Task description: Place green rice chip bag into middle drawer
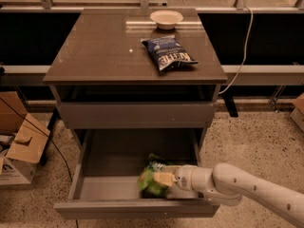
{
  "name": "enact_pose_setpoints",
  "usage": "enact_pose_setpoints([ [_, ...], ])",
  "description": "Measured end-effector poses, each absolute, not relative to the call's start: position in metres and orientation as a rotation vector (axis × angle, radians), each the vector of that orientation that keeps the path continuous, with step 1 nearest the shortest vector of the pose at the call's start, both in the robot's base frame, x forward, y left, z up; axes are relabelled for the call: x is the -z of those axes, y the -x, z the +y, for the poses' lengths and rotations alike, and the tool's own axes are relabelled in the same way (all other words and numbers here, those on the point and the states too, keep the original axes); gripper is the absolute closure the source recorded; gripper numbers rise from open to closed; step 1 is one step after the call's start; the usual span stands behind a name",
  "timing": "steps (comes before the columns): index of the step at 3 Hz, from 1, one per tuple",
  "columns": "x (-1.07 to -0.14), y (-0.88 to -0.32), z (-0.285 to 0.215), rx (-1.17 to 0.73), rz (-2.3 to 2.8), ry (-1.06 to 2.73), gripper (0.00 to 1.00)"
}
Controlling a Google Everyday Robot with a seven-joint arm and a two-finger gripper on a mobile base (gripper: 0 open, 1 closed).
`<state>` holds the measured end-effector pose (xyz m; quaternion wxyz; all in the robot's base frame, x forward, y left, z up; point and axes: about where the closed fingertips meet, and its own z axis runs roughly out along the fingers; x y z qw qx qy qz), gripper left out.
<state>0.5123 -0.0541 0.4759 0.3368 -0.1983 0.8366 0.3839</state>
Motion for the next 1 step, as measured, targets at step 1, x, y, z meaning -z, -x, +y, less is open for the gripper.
enact_pose_setpoints([
  [1, -0.4758, -0.5121, -0.0524, -1.004, 2.18, 0.52, 0.0],
])
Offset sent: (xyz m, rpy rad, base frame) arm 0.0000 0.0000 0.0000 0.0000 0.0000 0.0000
